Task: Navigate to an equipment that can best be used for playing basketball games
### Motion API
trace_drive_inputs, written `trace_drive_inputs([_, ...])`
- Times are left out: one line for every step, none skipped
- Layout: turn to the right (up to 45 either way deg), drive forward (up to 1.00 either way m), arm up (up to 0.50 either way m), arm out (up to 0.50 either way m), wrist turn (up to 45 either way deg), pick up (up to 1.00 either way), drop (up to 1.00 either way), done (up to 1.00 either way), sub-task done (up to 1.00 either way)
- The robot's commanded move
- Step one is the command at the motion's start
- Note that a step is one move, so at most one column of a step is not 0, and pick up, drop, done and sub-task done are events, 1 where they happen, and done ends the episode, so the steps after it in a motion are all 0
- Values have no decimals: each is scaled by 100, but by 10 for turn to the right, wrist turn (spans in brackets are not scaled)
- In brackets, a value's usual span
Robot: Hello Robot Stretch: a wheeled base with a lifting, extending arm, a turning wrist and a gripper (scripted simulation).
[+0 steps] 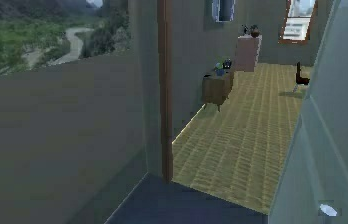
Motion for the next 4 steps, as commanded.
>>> trace_drive_inputs([0, 35, 0, 0, 0, 0, 0, 0, 0])
trace_drive_inputs([240, 0, 0, 0, 0, 0, 0, 0, 0])
trace_drive_inputs([0, 100, 0, 0, 0, 0, 0, 0, 0])
trace_drive_inputs([0, 100, 0, 0, 0, 0, 0, 0, 0])
